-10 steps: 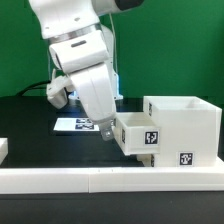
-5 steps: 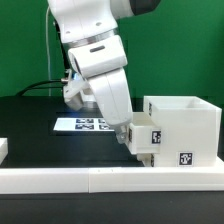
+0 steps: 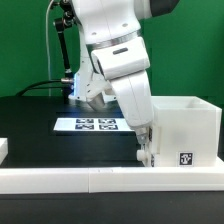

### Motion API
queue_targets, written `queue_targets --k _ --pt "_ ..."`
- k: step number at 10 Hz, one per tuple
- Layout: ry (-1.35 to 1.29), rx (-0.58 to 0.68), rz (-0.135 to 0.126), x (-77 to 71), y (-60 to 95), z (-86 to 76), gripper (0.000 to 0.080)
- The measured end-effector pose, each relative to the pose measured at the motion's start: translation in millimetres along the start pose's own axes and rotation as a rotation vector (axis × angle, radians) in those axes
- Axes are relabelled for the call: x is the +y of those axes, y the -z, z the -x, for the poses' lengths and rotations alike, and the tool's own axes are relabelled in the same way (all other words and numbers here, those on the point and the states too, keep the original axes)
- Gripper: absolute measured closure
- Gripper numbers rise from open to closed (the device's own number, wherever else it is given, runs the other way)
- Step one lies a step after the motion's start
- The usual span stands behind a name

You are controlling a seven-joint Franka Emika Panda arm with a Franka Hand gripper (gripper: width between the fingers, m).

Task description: Assemble drawer

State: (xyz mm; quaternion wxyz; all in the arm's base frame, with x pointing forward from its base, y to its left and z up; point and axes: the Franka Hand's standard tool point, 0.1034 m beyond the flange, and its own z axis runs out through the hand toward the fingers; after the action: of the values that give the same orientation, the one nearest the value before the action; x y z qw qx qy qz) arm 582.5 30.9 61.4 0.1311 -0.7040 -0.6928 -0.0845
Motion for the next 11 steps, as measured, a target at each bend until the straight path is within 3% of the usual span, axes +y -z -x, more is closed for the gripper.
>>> queue_targets --k 11 --pt "-0.002 -0.021 -0.026 0.5 -0.1 -4.7 0.0151"
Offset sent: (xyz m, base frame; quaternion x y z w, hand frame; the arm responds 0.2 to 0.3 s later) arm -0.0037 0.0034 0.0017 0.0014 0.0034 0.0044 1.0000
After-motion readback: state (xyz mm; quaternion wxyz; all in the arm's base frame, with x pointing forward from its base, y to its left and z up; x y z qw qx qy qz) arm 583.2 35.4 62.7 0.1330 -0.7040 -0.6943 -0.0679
